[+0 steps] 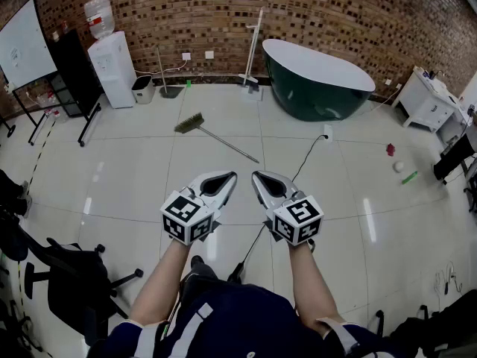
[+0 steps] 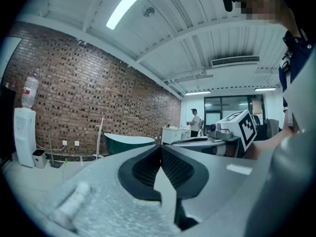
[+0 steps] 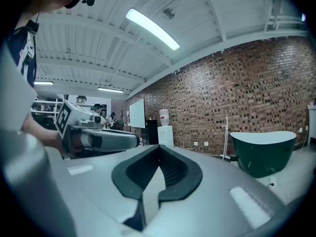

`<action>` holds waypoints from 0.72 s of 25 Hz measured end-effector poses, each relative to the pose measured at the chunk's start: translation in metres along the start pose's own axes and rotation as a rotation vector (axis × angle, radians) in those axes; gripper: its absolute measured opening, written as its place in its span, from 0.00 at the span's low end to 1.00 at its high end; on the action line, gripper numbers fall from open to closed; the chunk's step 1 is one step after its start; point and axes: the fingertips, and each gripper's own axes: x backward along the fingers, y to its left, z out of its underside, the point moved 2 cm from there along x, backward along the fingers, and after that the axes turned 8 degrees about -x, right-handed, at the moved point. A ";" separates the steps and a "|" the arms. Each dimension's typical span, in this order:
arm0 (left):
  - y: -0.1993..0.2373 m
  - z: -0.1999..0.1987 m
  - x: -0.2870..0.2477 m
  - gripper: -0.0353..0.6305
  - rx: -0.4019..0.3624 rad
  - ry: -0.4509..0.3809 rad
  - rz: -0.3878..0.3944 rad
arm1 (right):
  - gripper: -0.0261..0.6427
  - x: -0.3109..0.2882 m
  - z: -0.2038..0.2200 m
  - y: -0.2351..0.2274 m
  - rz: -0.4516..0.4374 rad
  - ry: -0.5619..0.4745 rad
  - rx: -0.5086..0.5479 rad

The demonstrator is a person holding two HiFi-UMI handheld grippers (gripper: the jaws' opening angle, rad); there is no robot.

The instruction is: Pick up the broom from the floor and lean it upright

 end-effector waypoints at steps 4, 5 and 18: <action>0.005 0.002 -0.007 0.05 -0.002 0.002 0.000 | 0.04 -0.004 -0.002 -0.009 0.003 -0.004 0.003; 0.008 0.004 -0.009 0.05 0.000 0.004 -0.002 | 0.04 -0.006 -0.001 -0.011 0.003 -0.004 0.002; 0.091 0.032 -0.050 0.05 0.051 0.044 0.033 | 0.04 -0.082 0.003 -0.061 0.042 0.062 -0.023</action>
